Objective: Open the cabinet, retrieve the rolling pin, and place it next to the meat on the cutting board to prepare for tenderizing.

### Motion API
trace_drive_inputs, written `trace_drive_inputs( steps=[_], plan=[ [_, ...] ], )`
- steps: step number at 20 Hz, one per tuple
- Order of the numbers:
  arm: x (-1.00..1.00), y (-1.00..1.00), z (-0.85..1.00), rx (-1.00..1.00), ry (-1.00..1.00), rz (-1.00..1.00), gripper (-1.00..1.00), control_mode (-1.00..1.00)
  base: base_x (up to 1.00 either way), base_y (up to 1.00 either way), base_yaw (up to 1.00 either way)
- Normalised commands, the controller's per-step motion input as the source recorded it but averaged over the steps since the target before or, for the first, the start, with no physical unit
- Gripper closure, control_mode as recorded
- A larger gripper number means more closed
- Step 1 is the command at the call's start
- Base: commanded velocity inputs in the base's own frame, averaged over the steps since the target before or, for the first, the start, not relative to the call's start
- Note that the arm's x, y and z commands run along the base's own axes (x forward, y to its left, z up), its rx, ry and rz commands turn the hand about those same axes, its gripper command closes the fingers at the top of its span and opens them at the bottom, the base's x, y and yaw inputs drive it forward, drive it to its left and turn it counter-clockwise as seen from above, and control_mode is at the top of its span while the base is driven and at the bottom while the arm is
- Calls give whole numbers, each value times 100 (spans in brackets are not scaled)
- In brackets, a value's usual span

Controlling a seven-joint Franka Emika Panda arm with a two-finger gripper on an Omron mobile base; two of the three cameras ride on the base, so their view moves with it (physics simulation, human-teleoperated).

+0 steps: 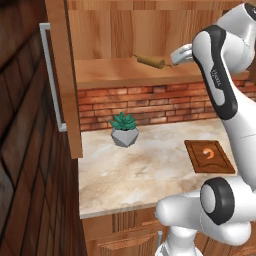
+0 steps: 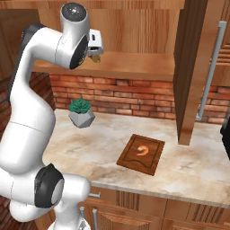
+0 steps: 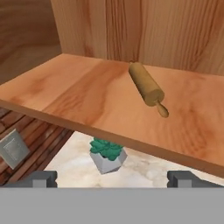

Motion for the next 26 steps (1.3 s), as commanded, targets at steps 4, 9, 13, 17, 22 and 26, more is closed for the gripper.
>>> trace_drive_inputs(
  steps=[4,9,13,17,22,26],
  plan=[
    [16,0,-20,0,-1,7,-100,-100,0,0,0],
    [15,-1,-9,0,0,4,-100,-100,0,0,0],
    [24,0,-6,0,0,3,-100,-100,0,0,0],
    [25,0,-4,0,-1,2,-100,-100,0,0,0],
    [24,0,-2,0,0,1,-100,-100,0,0,0],
    [34,-1,-5,0,0,0,-100,-100,0,0,0]
  ],
)
